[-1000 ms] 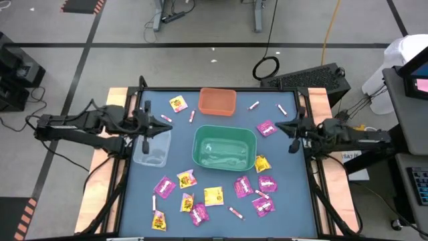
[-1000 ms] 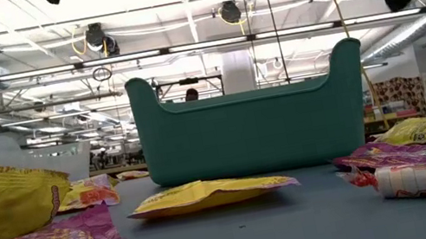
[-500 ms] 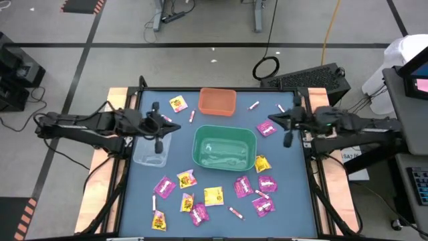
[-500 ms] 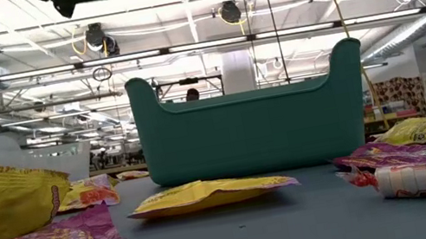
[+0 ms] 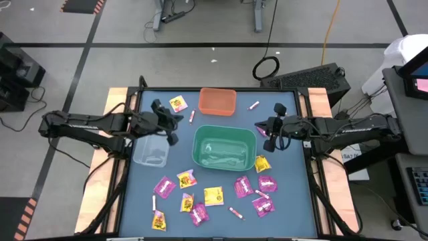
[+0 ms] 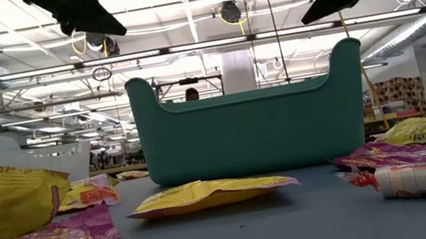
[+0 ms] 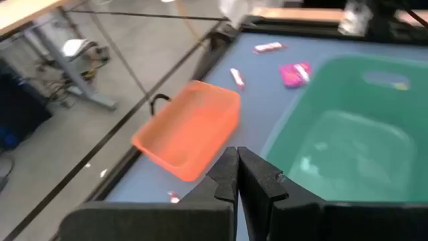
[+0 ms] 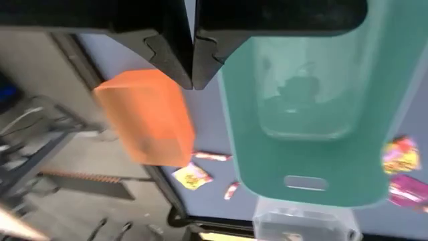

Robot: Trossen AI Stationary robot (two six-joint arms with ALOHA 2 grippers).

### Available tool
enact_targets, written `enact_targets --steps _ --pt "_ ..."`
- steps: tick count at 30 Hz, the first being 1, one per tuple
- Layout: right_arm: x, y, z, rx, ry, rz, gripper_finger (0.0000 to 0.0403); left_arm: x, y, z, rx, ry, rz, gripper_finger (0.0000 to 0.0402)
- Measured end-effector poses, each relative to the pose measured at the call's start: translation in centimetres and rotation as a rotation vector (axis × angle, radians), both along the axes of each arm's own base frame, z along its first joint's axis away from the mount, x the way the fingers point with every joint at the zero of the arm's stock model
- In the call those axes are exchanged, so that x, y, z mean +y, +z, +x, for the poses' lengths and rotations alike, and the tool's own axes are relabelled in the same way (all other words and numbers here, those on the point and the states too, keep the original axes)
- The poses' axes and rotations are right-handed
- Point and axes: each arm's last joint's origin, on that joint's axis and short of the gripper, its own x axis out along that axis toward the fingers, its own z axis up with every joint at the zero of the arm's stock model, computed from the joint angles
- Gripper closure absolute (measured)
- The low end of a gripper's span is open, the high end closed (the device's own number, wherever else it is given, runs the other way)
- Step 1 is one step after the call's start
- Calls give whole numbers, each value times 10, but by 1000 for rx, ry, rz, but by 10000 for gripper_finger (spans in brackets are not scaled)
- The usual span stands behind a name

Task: Sort candy
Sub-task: Put the orange candy into the transparent bin

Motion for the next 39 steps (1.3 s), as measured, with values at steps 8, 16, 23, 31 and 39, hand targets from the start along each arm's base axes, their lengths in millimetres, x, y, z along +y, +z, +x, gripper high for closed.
enact_targets --steps 8,16,23,31,39 --pt "-5 3 10 35 -63 -243 403 38 29 -11 83 115 115 347" --pt "-21 -3 22 93 -111 -328 403 44 37 -12 145 71 245 345" --pt "-37 -9 21 156 -177 -329 403 66 33 -21 353 231 202 345" --pt "-51 -9 20 129 -154 -268 403 120 15 -10 503 71 -43 296" --pt "-52 -13 22 130 -66 -207 403 164 -27 1 677 131 -304 263"
